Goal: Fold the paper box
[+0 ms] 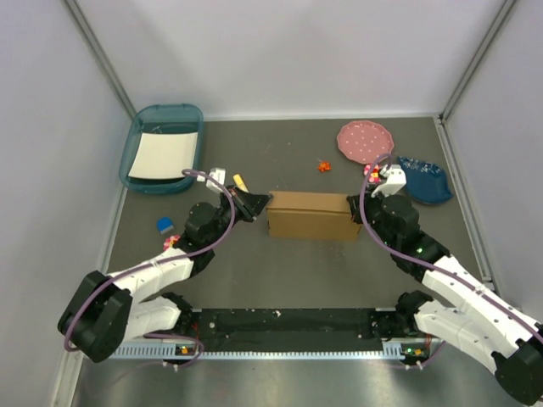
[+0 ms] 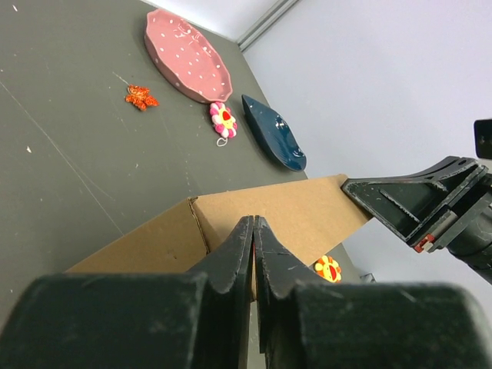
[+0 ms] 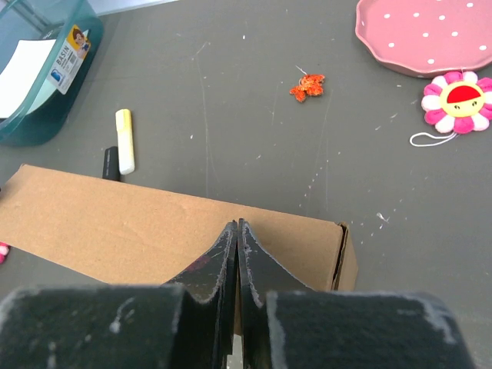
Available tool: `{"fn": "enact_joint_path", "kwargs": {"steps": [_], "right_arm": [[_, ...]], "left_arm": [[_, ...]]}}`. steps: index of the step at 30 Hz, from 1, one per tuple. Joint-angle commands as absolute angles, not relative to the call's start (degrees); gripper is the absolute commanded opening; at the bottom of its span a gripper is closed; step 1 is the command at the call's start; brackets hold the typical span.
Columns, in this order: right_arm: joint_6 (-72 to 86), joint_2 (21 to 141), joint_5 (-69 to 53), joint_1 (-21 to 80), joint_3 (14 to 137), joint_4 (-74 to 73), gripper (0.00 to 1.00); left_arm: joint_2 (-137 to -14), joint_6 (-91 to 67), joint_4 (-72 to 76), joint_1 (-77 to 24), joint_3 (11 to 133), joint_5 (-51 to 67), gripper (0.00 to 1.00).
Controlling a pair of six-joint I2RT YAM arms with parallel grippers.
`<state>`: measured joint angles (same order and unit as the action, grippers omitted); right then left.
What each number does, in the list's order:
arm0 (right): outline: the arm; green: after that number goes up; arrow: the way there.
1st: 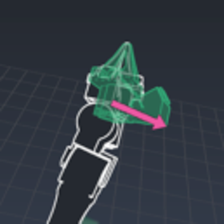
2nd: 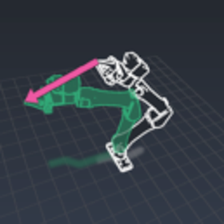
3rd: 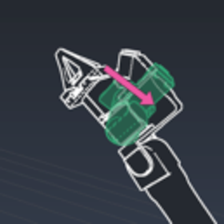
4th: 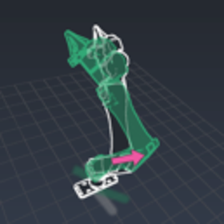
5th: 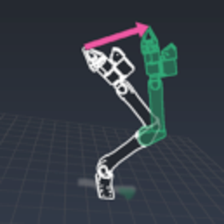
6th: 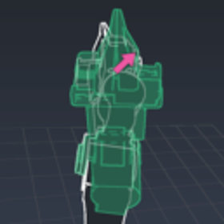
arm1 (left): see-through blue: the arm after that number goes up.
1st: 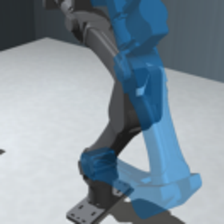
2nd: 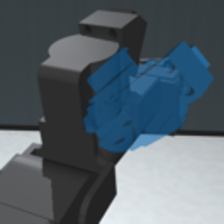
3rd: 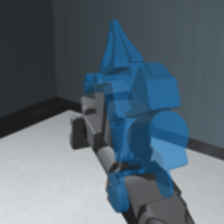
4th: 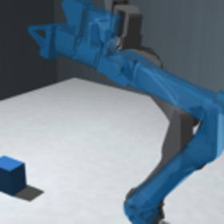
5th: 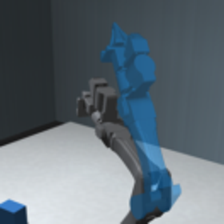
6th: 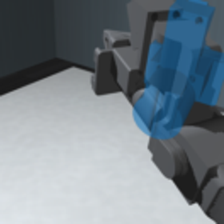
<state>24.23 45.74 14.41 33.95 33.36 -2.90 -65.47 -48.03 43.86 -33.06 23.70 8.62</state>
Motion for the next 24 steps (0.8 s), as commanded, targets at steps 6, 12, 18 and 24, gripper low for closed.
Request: {"fn": "enact_joint_path", "kwargs": {"steps": [6, 12, 18, 24], "right_arm": [[23.03, 46.23, 14.06, 34.28, 33.93, -10.20, 0.00], [23.20, 45.97, 14.50, 34.19, 33.92, -10.28, 0.00], [23.29, 46.23, 14.24, 34.19, 33.93, -10.28, 0.00], [23.29, 46.23, 14.41, 34.19, 33.92, -10.37, 0.00]], "left_arm": [[-60.57, -44.39, 36.03, -33.49, 23.73, 5.28, 0.13], [-58.09, -43.42, 31.91, -32.87, 31.81, 6.24, 0.16], [-61.17, -44.38, 30.50, -32.96, 29.10, 10.54, 0.13], [-67.41, -48.07, 37.43, -33.13, 21.10, 15.12, 0.11]]}}
